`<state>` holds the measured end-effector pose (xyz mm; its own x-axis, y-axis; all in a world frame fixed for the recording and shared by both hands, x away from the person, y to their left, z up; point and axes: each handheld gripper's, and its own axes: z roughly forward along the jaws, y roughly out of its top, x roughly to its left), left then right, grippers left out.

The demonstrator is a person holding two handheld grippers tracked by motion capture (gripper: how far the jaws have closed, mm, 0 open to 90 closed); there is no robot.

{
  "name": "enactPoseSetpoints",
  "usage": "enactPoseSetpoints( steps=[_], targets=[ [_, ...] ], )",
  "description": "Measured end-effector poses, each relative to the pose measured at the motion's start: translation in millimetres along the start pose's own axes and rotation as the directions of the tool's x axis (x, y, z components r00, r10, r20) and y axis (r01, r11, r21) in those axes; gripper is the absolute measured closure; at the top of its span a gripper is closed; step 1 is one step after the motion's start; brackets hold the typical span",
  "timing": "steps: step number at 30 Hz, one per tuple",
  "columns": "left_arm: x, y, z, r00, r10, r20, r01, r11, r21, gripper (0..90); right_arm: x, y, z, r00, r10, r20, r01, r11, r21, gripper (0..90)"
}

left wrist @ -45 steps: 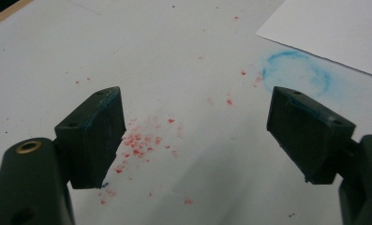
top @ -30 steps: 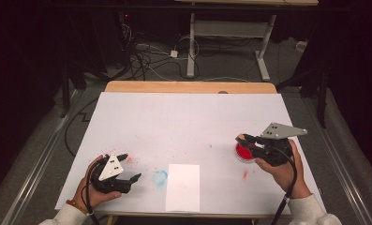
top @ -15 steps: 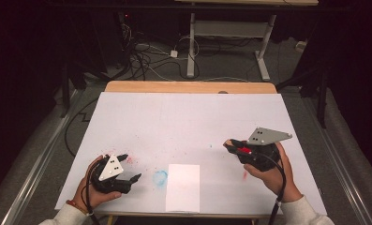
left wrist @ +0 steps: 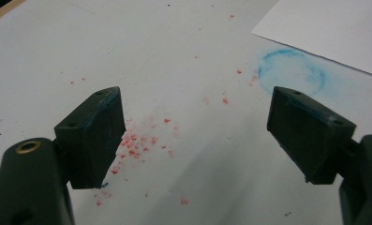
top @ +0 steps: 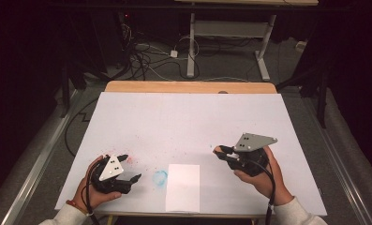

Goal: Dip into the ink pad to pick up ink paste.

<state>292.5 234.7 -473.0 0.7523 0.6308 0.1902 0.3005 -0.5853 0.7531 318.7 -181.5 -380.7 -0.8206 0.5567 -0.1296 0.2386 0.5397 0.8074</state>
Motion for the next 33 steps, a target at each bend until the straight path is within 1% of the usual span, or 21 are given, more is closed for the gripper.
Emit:
enactPoseSetpoints(
  steps=[12,17,24,26,29,33],
  targets=[
    [-0.3,0.1,0.4,1.0,0.002,0.003,-0.002,1.0,0.004,18.6,12.6,1.0,11.7,0.9987,-0.024,-0.044,0.025,1.0,0.015,76.1],
    [-0.3,0.0,0.6,1.0,0.003,0.003,-0.003,1.0,0.006,18.6,21.1,0.5,20.0,0.9971,-0.038,-0.066,0.04,0.999,0.027,76.1],
    [-0.4,0.0,0.5,1.0,0.003,0.004,-0.003,1.0,0.005,18.5,36.9,-0.8,36.1,0.9913,-0.073,-0.11,0.079,0.995,0.055,76.0],
    [-0.4,-0.1,0.5,1.0,0.004,0.004,-0.004,1.0,0.005,18.5,41.4,-1.4,40.6,0.989,-0.077,-0.126,0.086,0.994,0.062,76.1],
    [-0.3,-0.2,0.6,1.0,0.002,0.004,-0.002,1.0,0.006,18.5,47.8,-2.3,46.8,0.9865,-0.086,-0.139,0.096,0.993,0.07,76.0],
    [-0.5,-0.3,1.3,1.0,0.006,-0.002,-0.006,0.9998,0.018,18.6,55.9,-5.3,56.9,0.9823,-0.094,-0.162,0.109,0.99,0.088,76.1]
  ],
)
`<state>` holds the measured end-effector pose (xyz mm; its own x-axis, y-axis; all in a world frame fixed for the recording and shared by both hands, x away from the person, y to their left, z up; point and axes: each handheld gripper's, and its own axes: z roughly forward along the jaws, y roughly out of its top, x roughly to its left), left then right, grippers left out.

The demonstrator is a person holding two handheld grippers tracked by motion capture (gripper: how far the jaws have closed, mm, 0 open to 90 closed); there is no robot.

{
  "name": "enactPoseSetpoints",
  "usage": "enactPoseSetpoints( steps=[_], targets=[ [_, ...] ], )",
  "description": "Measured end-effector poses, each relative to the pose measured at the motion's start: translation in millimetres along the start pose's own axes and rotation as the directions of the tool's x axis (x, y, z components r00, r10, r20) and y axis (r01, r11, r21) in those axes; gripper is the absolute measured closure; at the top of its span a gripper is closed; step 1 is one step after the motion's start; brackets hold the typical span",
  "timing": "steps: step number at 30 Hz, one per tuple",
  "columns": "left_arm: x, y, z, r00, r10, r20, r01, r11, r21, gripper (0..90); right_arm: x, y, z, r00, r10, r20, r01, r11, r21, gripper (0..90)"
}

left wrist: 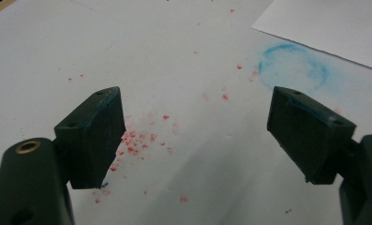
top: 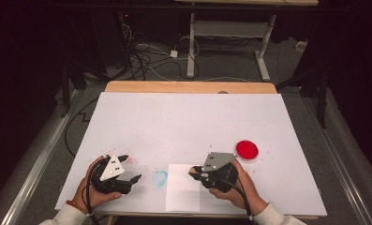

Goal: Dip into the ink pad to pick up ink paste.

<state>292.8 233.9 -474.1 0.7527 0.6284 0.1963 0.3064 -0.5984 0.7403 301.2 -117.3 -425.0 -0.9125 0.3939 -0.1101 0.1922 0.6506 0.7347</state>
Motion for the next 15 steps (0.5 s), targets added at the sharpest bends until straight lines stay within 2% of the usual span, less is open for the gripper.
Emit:
enactPoseSetpoints(
  steps=[6,10,15],
  targets=[
    [0.0,0.0,0.5,1.0,-0.001,-0.003,0.001,1.0,0.003,18.5,9.6,-0.4,16.8,0.9993,-0.026,-0.026,0.027,0.999,0.029,76.1],
    [0.0,-0.2,0.3,1.0,0.0,-0.002,0.0,1.0,0.003,18.6,15.0,-1.7,26.7,0.9989,-0.038,-0.027,0.039,0.998,0.05,76.1],
    [-0.2,-0.2,0.3,1.0,0.001,0.0,-0.001,1.0,0.003,18.5,13.3,-5.4,36.5,0.9986,-0.045,-0.026,0.047,0.996,0.074,76.1]
  ],
)
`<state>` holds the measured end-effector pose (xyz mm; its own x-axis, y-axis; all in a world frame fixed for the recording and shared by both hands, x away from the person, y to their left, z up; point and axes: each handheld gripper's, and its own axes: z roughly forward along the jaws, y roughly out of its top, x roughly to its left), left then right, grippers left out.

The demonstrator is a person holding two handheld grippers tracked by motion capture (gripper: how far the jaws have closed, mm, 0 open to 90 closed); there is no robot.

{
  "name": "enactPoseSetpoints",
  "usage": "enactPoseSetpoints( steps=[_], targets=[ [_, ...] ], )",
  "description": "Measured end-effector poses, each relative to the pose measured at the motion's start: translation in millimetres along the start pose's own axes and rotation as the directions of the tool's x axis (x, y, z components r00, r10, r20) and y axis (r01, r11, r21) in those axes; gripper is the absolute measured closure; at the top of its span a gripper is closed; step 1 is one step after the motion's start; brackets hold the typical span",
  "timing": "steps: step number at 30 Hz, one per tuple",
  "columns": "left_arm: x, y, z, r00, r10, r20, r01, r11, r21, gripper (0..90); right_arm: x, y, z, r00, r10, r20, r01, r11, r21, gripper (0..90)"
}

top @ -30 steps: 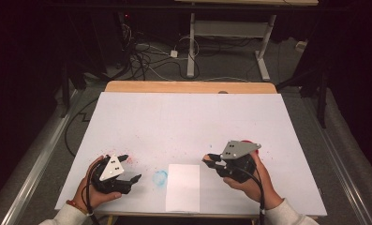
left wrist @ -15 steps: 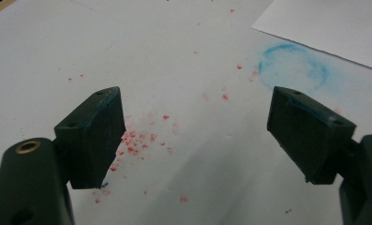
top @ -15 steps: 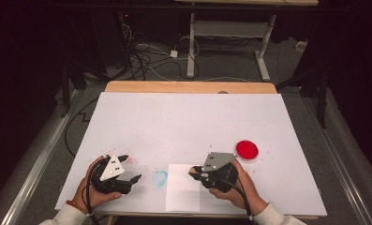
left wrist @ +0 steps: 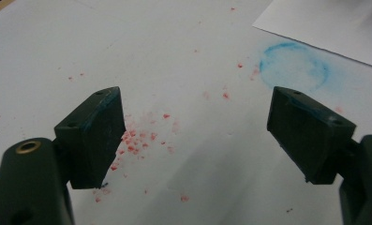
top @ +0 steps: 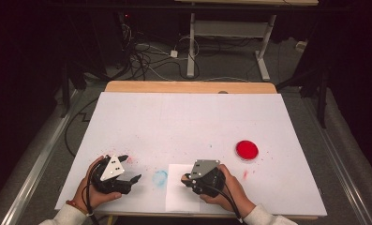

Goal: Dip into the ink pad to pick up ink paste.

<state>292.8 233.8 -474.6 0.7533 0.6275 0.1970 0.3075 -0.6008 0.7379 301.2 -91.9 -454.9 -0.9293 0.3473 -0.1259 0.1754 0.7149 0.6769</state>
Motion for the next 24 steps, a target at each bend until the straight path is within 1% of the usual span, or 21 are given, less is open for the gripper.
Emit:
enactPoseSetpoints(
  steps=[3,8,10,11,15,17,24],
  targets=[
    [0.0,0.0,0.3,1.0,-0.001,-0.001,0.001,1.0,0.002,18.5,-2.8,-2.5,5.0,0.9999,0.015,-0.001,-0.015,1.0,0.009,76.1],
    [0.5,-0.2,1.0,1.0,-0.003,-0.008,0.003,0.9999,0.012,18.6,-4.2,-7.1,12.4,1.0,-0.005,-0.007,0.005,0.999,0.047,76.2],
    [0.4,-0.1,0.6,1.0,-0.003,-0.007,0.003,1.0,0.009,18.6,-4.8,-8.9,15.8,0.9999,0.003,-0.014,-0.002,0.998,0.066,76.2],
    [0.3,0.0,0.4,1.0,-0.004,-0.007,0.004,1.0,0.007,18.6,-5.6,-10.3,17.5,0.9998,-0.001,-0.019,0.002,0.998,0.06,76.2],
    [0.0,0.2,0.9,1.0,-0.004,-0.008,0.004,0.9999,0.01,18.8,-8.1,-11.5,17.9,0.9992,0.013,-0.037,-0.011,0.998,0.06,76.2],
    [-0.5,0.3,1.1,1.0,-0.004,-0.007,0.004,0.9999,0.01,18.8,-8.2,-11.5,18.5,0.9991,0.019,-0.038,-0.016,0.998,0.062,76.3],
    [-1.1,0.5,1.4,1.0,-0.004,-0.005,0.005,0.9999,0.013,18.9,-8.7,-8.7,19.5,0.9991,0.014,-0.04,-0.011,0.996,0.087,76.3]
  ],
)
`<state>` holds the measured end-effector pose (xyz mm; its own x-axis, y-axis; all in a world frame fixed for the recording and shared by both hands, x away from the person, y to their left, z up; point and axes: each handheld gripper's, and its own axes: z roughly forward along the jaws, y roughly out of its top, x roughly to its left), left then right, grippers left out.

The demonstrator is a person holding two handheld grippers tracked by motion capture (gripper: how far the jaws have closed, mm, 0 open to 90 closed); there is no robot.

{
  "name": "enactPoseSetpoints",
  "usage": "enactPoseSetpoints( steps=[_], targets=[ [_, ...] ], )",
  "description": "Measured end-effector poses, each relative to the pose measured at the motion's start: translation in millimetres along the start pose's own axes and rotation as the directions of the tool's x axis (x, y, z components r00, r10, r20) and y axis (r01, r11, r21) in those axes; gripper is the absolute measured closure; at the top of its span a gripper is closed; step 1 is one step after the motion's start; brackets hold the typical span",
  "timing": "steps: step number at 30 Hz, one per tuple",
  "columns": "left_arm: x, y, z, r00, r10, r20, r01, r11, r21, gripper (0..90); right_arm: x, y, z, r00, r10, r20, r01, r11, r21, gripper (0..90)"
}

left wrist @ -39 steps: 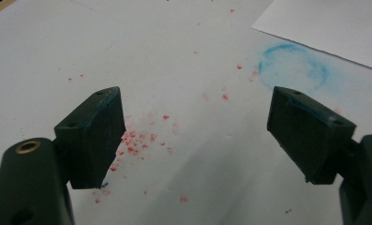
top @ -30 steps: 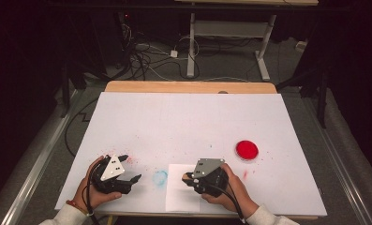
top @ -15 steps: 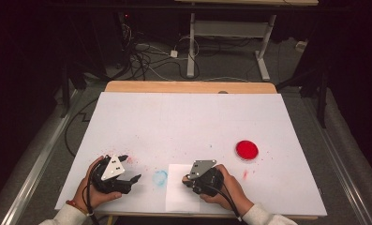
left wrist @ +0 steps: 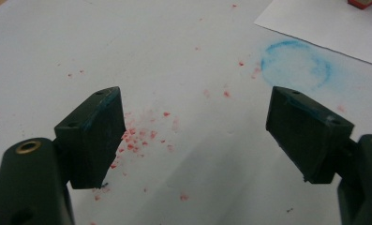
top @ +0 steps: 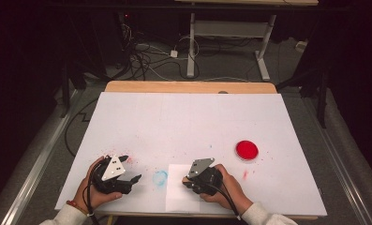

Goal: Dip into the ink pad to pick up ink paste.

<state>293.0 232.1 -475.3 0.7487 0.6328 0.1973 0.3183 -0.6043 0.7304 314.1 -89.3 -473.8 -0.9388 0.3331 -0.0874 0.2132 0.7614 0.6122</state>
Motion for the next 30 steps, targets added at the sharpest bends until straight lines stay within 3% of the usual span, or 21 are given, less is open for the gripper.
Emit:
enactPoseSetpoints(
  steps=[9,24,30],
  targets=[
    [-0.7,0.3,-0.1,1.0,0.005,0.0,-0.005,1.0,0.002,18.9,-2.4,-1.4,0.5,0.9997,0.015,-0.018,-0.015,1.0,-0.004,76.3],
    [-1.5,0.6,-0.2,1.0,0.007,0.002,-0.007,1.0,0.003,18.9,-2.1,-1.9,0.6,0.9995,0.029,-0.012,-0.029,1.0,-0.004,76.2],
    [-1.1,0.0,0.8,1.0,0.003,0.005,-0.003,1.0,0.007,18.9,1.1,0.3,0.4,0.9999,0.011,0.009,-0.011,1.0,0.007,76.1]
  ],
)
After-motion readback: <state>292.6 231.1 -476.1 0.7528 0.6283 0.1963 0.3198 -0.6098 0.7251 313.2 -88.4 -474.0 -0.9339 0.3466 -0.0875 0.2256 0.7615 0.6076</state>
